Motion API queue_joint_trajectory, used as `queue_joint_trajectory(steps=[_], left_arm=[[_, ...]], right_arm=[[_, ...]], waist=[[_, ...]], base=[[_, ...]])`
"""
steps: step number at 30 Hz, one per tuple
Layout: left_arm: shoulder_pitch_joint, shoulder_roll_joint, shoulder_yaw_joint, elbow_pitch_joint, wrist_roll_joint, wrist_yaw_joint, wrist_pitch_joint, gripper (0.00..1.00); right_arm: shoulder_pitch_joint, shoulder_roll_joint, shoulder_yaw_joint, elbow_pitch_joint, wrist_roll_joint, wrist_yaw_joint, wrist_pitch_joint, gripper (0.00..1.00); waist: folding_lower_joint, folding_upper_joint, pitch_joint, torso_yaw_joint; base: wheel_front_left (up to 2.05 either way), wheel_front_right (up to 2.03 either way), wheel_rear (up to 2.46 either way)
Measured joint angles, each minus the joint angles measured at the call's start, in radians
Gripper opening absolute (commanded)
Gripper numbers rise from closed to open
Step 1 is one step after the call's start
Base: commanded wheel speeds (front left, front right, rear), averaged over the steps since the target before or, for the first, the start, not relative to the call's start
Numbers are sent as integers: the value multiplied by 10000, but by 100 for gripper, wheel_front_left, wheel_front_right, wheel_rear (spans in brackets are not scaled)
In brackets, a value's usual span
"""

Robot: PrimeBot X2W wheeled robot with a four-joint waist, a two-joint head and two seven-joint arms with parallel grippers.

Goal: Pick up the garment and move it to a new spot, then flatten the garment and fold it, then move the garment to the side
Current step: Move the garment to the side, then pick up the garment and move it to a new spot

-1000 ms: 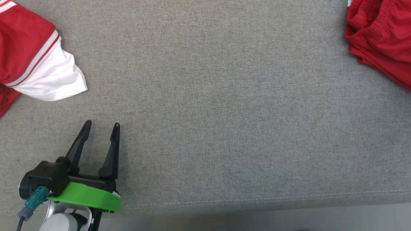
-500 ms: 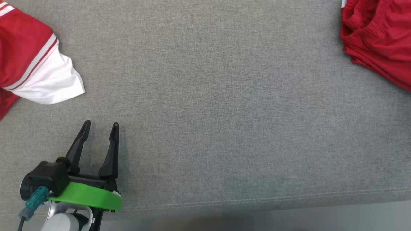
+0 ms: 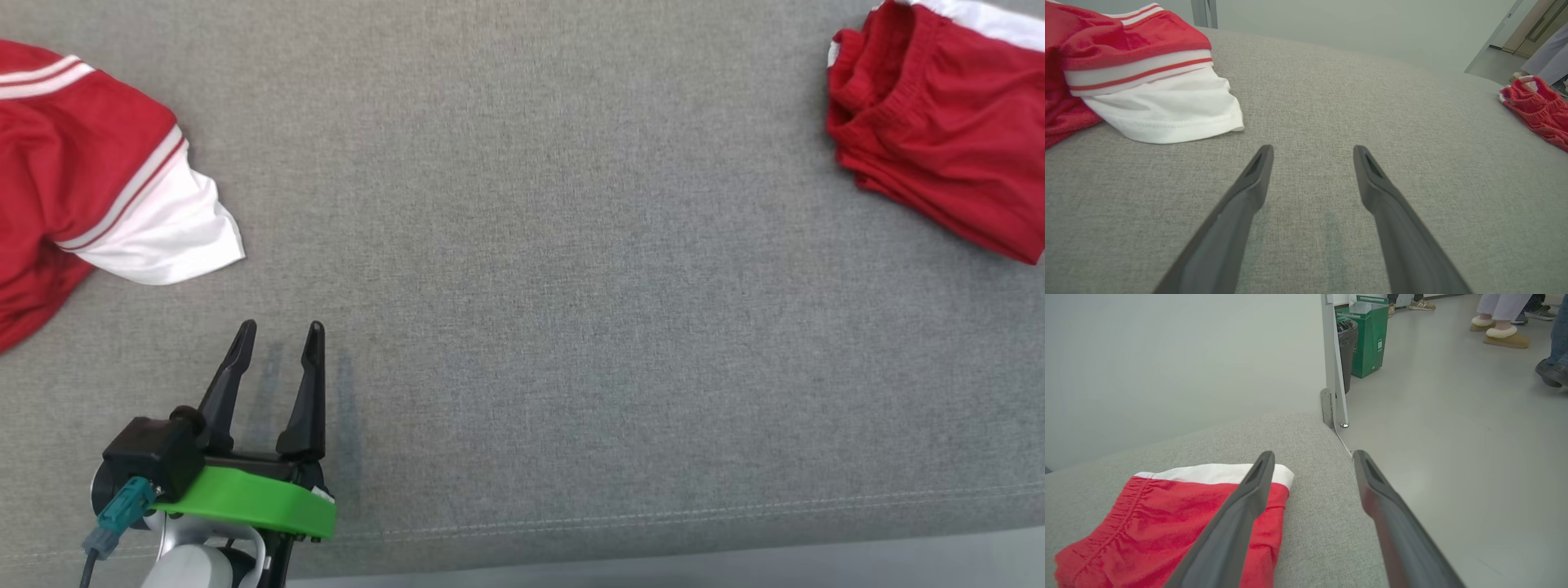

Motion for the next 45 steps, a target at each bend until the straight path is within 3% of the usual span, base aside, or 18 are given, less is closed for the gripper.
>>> queue_joint_trajectory(steps=[2, 8, 16, 23, 34, 45], left_arm=[[0, -86, 25, 107, -27, 0, -6, 100], [20, -188, 82, 483, -35, -10, -79, 100], [325, -230, 42, 968, 128, -15, -86, 100], [802, -213, -69, 1444, 299, -90, -88, 100], [1699, -207, 71, 1580, 380, -50, -88, 100], [1853, -334, 268, 1277, 464, 2, -88, 100]], right_arm=[[174, -148, 63, -309, -284, 2, -541, 100], [1010, -94, 539, -1338, -1402, -81, -479, 100], [2016, 817, 169, -3714, -2251, -922, -383, 100], [4368, 1977, 211, -4832, -2732, -1574, -382, 100], [7288, 2943, 316, -5705, -3152, -1965, -380, 100], [8213, 3438, 221, -6681, -3747, -2061, -380, 100]], waist=[[0, 0, -240, 26], [0, 0, -1023, 148], [0, 0, -2128, 294], [0, 0, -3125, 428], [-1, 0, -4385, 546], [-1, 0, -4615, 561]], base=[[0, 0, 0], [0, 0, 0], [0, 0, 0], [0, 0, 0], [0, 0, 0], [0, 0, 0]])
